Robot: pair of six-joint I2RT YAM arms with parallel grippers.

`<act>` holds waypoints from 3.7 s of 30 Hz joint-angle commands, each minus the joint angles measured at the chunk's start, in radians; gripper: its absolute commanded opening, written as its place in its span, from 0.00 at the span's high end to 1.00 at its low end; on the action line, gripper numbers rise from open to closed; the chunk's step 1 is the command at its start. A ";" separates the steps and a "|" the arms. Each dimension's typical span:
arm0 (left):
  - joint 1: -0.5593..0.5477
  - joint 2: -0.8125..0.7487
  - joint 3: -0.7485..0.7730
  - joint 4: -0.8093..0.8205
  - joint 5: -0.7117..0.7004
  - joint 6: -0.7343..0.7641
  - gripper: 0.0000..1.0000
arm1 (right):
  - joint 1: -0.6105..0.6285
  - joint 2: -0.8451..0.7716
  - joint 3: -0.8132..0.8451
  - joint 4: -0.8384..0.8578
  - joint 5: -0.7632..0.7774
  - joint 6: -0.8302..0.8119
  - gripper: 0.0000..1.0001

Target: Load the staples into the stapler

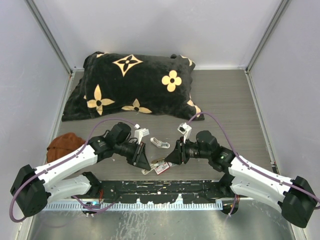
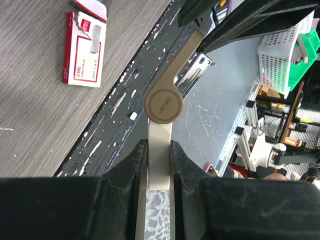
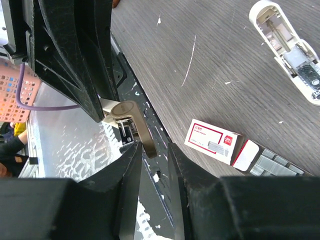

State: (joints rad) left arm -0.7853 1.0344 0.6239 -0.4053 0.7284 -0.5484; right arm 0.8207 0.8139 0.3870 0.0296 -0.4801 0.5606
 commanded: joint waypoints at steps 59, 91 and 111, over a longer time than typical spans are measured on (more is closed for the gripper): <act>0.087 -0.283 0.215 -0.159 -0.607 0.039 0.00 | -0.011 0.359 -0.162 0.544 0.366 0.375 0.99; 0.088 -0.279 0.206 -0.186 -0.683 0.055 0.01 | -0.041 0.159 -0.139 0.221 0.521 0.286 0.46; 0.256 -0.232 0.253 -0.116 -0.879 0.323 0.02 | -0.007 0.100 0.145 -0.410 0.585 0.018 0.43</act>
State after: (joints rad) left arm -0.5343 0.7719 0.8223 -0.5880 -0.0334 -0.3470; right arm 0.7876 0.8959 0.4976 -0.2661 0.1009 0.5774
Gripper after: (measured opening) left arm 0.980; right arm 0.623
